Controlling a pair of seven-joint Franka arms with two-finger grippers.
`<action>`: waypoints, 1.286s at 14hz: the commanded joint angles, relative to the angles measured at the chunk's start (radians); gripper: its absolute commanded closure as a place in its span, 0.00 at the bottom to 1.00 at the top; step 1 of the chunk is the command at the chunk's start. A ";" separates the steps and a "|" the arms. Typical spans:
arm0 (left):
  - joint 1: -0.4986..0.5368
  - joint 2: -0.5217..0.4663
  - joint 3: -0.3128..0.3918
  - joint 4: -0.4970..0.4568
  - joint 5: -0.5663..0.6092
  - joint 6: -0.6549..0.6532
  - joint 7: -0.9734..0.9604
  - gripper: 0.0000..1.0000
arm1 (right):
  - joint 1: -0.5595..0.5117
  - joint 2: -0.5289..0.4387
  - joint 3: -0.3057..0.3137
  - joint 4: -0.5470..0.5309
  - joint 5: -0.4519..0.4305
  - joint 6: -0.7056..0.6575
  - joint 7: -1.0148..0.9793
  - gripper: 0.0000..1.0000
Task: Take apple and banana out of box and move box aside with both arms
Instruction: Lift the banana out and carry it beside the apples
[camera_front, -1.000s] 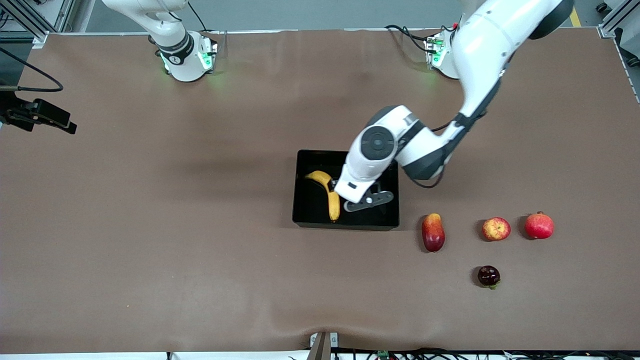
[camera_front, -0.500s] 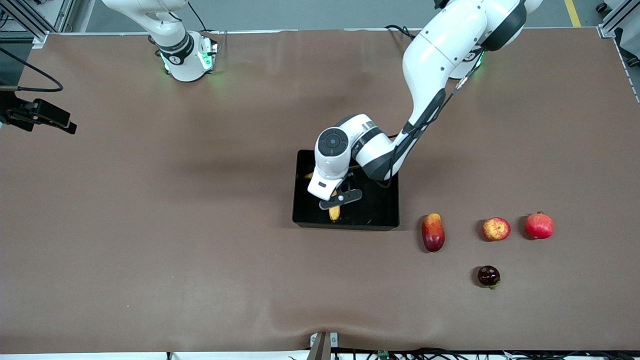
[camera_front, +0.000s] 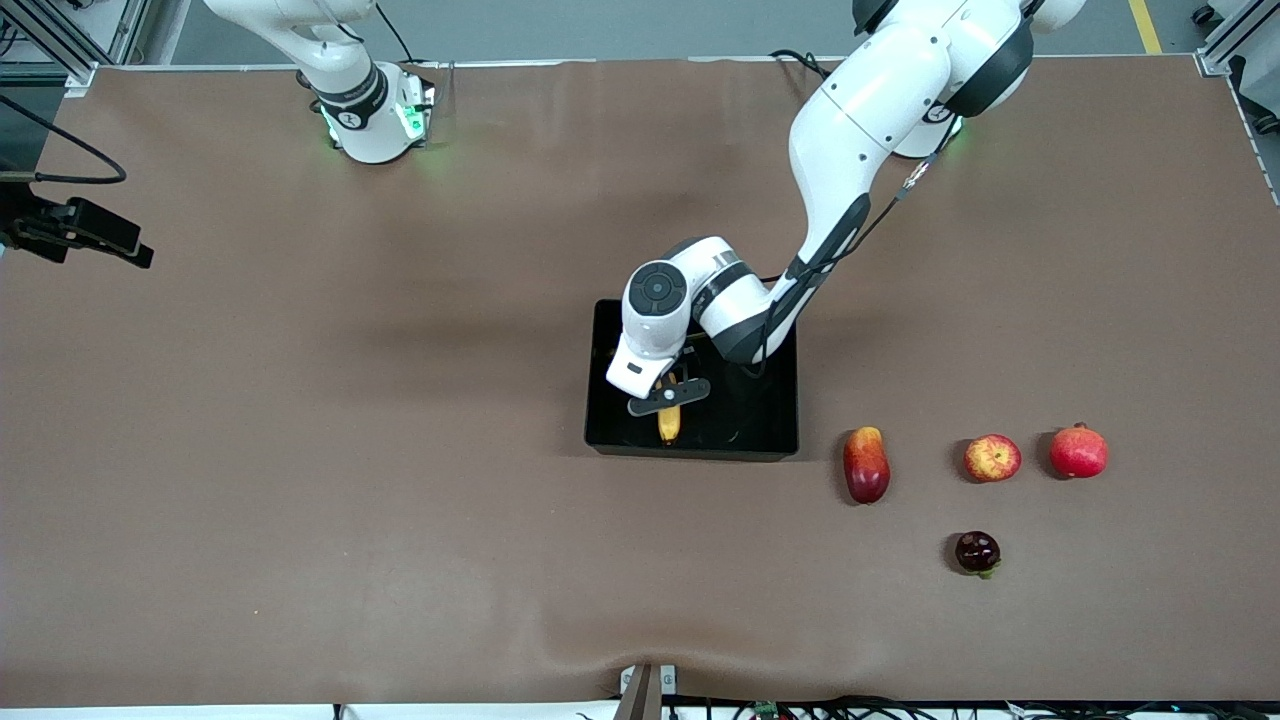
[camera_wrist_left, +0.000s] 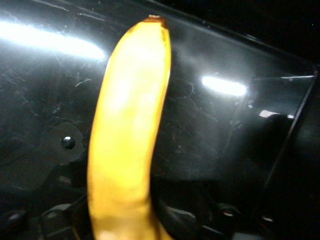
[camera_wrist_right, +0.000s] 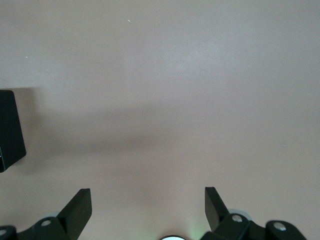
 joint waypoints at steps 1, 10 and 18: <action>-0.015 0.013 0.012 0.016 0.000 0.011 -0.015 1.00 | -0.003 0.005 0.002 0.015 -0.004 -0.012 -0.005 0.00; 0.068 -0.203 -0.005 0.014 0.062 -0.144 0.123 1.00 | -0.003 0.005 0.002 0.015 -0.005 -0.012 -0.007 0.00; 0.273 -0.418 -0.006 -0.016 -0.151 -0.435 0.555 1.00 | 0.066 0.060 0.003 0.015 0.012 0.004 0.004 0.00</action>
